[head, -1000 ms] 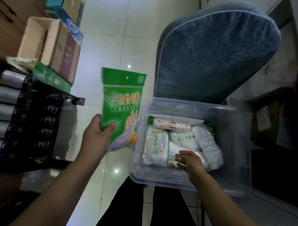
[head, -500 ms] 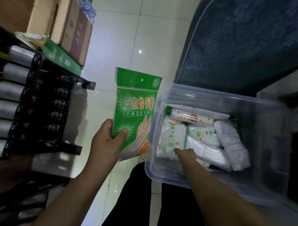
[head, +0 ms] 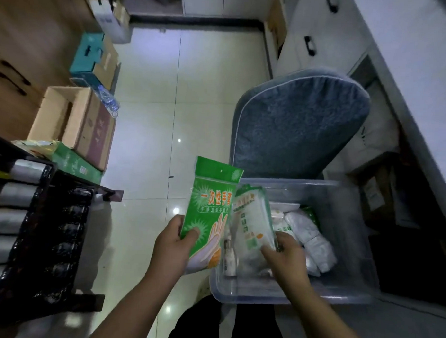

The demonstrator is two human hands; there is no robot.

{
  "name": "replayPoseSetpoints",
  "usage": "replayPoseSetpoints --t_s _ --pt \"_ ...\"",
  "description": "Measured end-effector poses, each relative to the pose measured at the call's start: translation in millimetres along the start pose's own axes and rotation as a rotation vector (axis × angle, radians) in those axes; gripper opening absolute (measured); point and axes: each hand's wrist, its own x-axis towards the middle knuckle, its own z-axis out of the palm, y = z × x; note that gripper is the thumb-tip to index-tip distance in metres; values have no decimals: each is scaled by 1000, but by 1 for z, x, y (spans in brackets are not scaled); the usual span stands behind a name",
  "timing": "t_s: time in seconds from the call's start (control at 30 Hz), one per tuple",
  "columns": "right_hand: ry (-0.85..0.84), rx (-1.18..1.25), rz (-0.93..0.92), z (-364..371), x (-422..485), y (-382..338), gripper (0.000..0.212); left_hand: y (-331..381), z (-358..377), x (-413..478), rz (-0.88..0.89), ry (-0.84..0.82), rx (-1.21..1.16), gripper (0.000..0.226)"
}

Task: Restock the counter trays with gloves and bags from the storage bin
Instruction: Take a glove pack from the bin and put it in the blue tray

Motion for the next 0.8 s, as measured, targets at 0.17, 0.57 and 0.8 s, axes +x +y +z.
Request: replayPoseSetpoints --t_s 0.17,0.57,0.8 --pt "375 -156 -369 -33 -40 -39 17 34 22 -4 32 -71 -140 17" --pt "480 -381 -485 -77 -90 -52 39 99 108 -49 38 -554 -514 13" --pt "497 -281 -426 -121 -133 -9 32 109 152 -89 159 -636 -273 17"
